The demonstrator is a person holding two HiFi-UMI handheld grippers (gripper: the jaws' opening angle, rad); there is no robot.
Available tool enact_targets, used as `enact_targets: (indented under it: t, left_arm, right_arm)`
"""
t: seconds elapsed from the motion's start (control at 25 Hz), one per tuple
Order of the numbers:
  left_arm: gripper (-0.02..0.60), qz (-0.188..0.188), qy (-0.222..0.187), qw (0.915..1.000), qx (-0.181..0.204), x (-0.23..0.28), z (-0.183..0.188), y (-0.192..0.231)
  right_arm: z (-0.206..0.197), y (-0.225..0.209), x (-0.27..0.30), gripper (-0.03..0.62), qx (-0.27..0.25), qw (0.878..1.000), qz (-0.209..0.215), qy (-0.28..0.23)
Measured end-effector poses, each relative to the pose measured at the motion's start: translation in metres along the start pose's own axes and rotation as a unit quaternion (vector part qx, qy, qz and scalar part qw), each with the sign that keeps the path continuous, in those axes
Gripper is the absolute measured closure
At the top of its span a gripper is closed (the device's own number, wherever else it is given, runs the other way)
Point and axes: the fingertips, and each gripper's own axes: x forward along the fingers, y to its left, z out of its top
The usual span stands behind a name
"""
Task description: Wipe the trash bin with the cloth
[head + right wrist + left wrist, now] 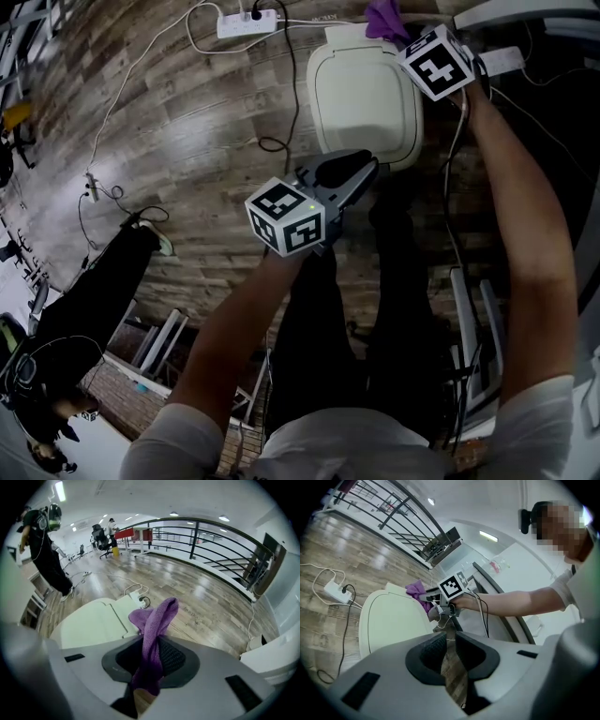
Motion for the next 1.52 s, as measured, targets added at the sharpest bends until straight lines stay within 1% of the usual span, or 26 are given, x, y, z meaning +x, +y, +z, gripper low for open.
enact_targets:
  t: [0.08, 0.12, 0.28, 0.6, 0.96, 1.16, 1.52]
  left_arm:
    - [0.52, 0.001, -0.001, 1.0, -0.002, -0.003, -0.001, 0.002]
    - [0.52, 0.001, -0.002, 1.0, -0.003, -0.003, -0.001, 0.003]
    - [0.52, -0.005, -0.003, 1.0, -0.006, 0.0, -0.003, 0.002]
    - [0.52, -0.014, 0.005, 0.9999, -0.003, 0.0, -0.008, -0.001]
    - [0.52, -0.022, 0.018, 0.9996, 0.003, -0.005, -0.018, -0.009]
    - [0.52, -0.027, 0.029, 0.9992, 0.012, -0.01, -0.02, -0.014]
    - [0.52, -0.032, 0.05, 0.998, 0.019, -0.008, -0.03, -0.017]
  right_arm:
    - [-0.005, 0.006, 0.001, 0.503, -0.038, 0.999, 0.007, 0.013]
    - [-0.008, 0.007, 0.002, 0.503, -0.045, 0.999, 0.008, 0.018]
    - [-0.022, 0.006, -0.001, 0.503, -0.042, 0.999, 0.007, 0.029]
    - [-0.042, 0.017, -0.011, 0.503, -0.081, 0.996, 0.005, 0.045]
    - [-0.072, 0.032, -0.026, 0.503, -0.073, 0.995, 0.002, 0.063]
    - [-0.089, 0.045, -0.035, 0.503, -0.073, 0.995, 0.001, 0.073]
    - [-0.119, 0.069, -0.045, 0.503, -0.06, 0.994, 0.009, 0.089]
